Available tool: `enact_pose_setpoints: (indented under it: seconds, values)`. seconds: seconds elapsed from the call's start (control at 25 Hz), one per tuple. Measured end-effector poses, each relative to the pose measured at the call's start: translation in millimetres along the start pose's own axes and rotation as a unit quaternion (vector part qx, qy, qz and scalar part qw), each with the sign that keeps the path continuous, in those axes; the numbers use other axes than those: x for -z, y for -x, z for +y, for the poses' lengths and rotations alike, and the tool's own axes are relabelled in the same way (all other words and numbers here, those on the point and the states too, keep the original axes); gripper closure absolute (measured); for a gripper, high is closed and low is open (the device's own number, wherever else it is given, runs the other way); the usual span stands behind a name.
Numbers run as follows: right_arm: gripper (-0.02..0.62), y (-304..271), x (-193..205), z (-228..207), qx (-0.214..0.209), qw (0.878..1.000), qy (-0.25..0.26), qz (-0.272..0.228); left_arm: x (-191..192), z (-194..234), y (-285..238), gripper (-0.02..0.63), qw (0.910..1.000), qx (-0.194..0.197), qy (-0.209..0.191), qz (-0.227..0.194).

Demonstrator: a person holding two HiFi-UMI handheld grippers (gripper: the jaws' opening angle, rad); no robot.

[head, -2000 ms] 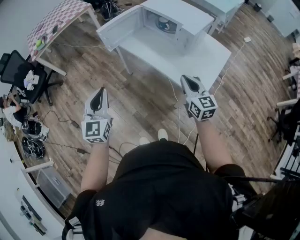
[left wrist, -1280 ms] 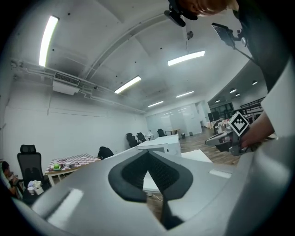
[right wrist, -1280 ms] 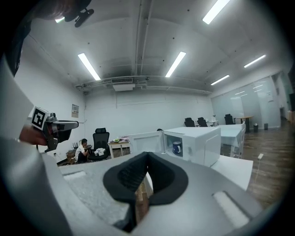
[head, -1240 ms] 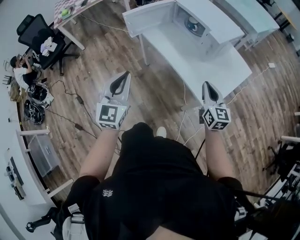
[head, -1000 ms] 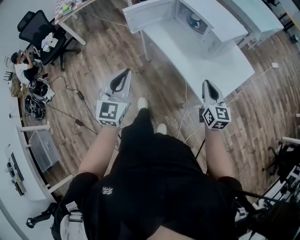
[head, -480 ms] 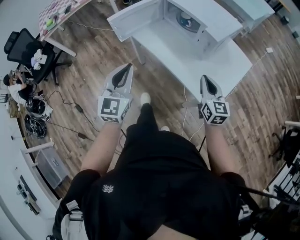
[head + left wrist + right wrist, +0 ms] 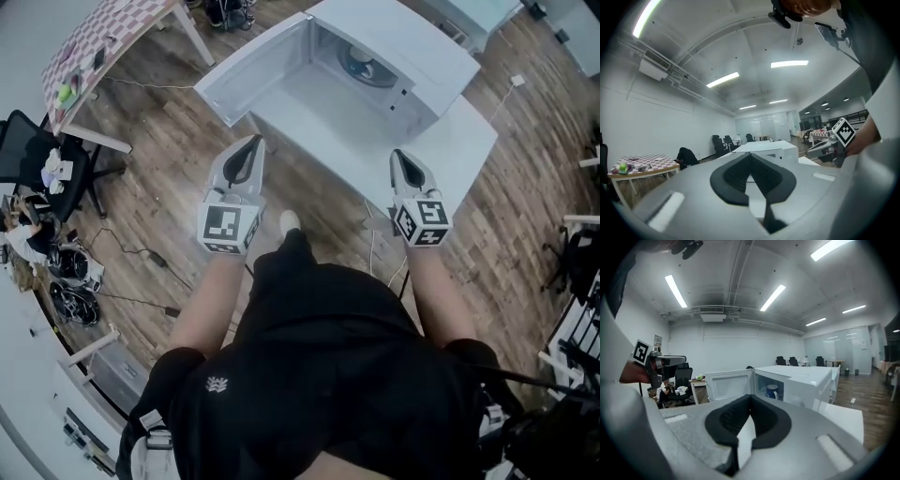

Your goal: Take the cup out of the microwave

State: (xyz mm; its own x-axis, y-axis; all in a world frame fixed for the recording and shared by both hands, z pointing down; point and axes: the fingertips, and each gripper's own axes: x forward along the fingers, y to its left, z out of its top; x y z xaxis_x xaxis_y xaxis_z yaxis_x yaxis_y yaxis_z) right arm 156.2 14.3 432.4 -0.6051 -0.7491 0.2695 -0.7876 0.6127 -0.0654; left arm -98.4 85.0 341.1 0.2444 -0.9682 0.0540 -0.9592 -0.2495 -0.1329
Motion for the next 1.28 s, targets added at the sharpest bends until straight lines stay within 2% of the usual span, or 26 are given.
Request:
enact_pose_setpoints:
  seconds: [0.28,0.6,0.92,1.28]
  values:
    - [0.595,-70.5,-38.3,10.6,0.02,1.0,0.013,-0.002,-0.4,49.5,-53.9,0.603,0.9989,0.046,0.0,-0.005]
    - [0.595,-129.3,-46.1,5.0,0.06,0.998,0.007,-0.002,3.0,90.2,-110.2,0.604,0.9956,0.09,-0.01,-0.024]
    - [0.595,-169.3,-51.0,-17.1,0.112,0.994,0.006,-0.012,5.1,94.2,-166.7,0.603,0.9911,0.126,-0.027,-0.033]
    - [0.595,-210.6,-33.8,-58.4,0.142,0.99,-0.013,-0.004,9.6,74.9,-219.8,0.603,0.9863,0.157,-0.043,-0.028]
